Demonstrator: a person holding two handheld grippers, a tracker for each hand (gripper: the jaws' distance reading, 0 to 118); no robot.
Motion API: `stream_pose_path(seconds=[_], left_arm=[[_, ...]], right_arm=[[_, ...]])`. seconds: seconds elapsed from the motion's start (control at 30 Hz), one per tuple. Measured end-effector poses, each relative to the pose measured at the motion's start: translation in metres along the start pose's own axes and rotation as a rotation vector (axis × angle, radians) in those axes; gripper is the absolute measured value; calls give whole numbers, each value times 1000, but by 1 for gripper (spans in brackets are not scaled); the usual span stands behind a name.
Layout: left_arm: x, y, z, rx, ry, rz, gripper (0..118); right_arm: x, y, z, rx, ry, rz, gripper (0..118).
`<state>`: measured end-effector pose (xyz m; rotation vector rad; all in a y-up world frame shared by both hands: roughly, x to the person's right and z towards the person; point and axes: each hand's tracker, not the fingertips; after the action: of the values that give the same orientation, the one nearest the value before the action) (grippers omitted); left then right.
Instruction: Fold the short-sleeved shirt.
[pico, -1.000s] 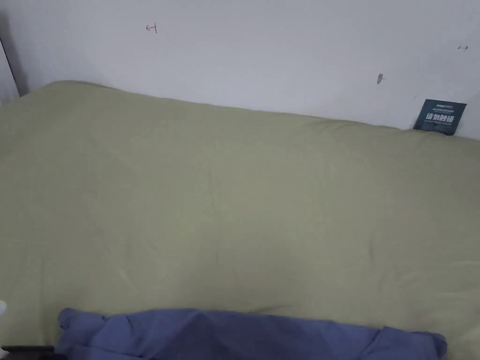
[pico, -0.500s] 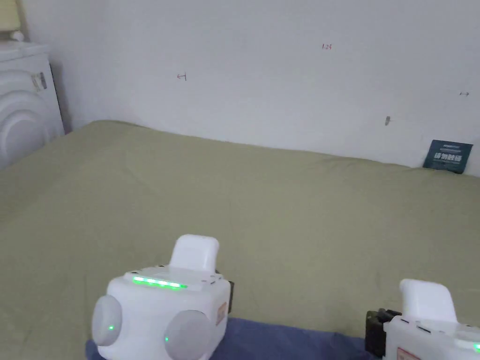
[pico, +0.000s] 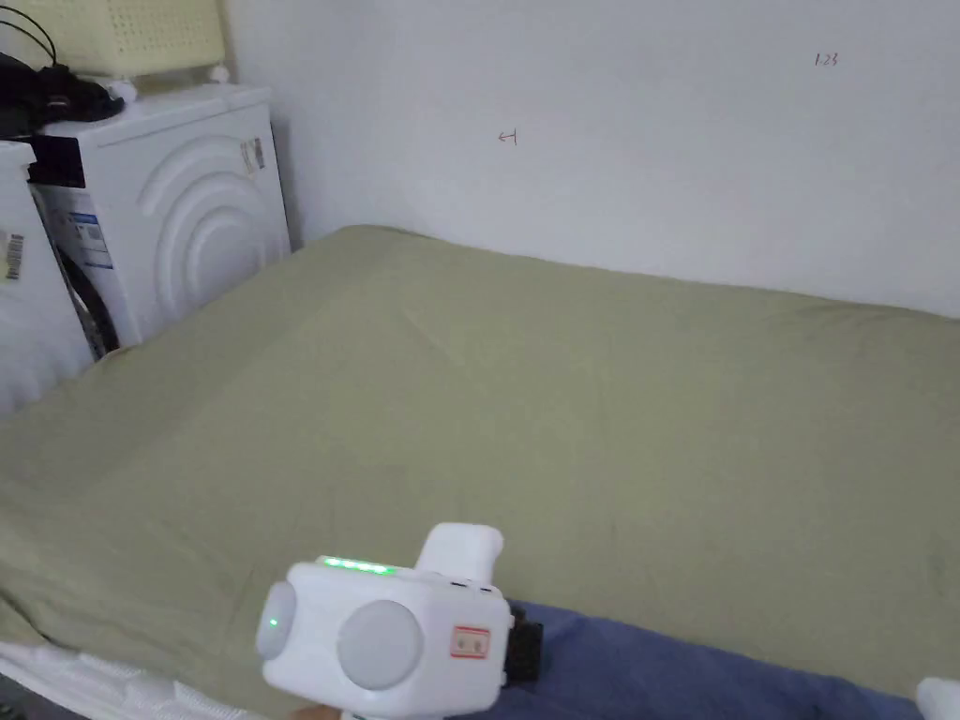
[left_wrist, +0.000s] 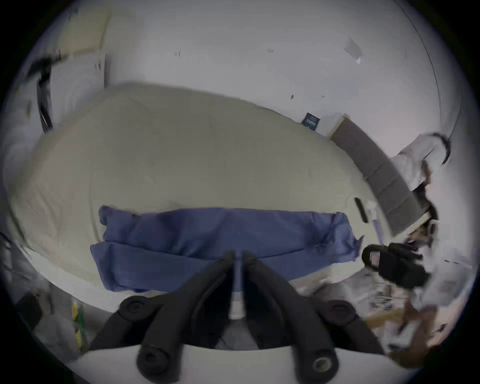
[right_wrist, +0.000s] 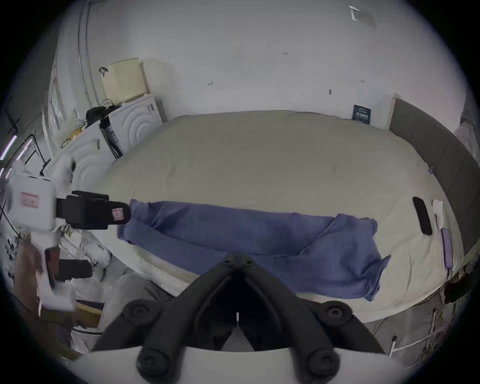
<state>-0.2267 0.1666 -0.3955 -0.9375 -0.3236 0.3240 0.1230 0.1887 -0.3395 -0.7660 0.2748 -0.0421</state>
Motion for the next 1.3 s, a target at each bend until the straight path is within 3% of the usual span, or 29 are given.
stream_pose_path(seconds=[0.03,0.07,0.1,0.2,0.27,0.43,0.7,0.73,0.77,0.8,0.83,0.9,0.97,1.1,1.3], left_arm=[[-30,4,6,-21,-52,39,72],[-58,8,8,-71,-61,75,94],[-87,9,8,-105,-48,102,101],[-158,-1,10,-101,-149,260,101],[-190,-13,3,-131,-242,440,101],[-218,-40,-17,-82,-323,588,101],[-215,-45,-32,-47,-383,594,102],[-210,-43,-30,-46,-354,595,100],[-205,-42,-27,-40,-325,578,87],[-198,-40,-24,-37,-278,555,37],[-191,-38,-23,-23,-257,534,4],[-183,-35,-23,-18,-174,503,4],[-179,-31,-22,-19,-261,535,4],[-153,-15,-4,32,-240,451,4],[-58,22,22,65,-262,100,4]], right_arm=[[5,4,2,6,-4,-6,0],[8,6,6,16,-15,-14,0],[12,9,7,20,-20,-21,0],[20,16,8,27,-12,-49,0],[22,21,7,23,-14,-60,0],[17,28,7,12,-12,-51,0],[14,21,-6,-33,19,-78,0],[16,19,-12,-43,21,-85,0],[16,16,-13,-49,22,-87,0],[16,13,-13,-53,22,-90,0],[17,10,-14,-61,21,-90,0],[18,7,-15,-75,18,-91,0],[23,2,-11,-85,20,-104,0],[36,-3,3,-71,16,-136,0],[54,2,32,-5,-10,-176,0]])
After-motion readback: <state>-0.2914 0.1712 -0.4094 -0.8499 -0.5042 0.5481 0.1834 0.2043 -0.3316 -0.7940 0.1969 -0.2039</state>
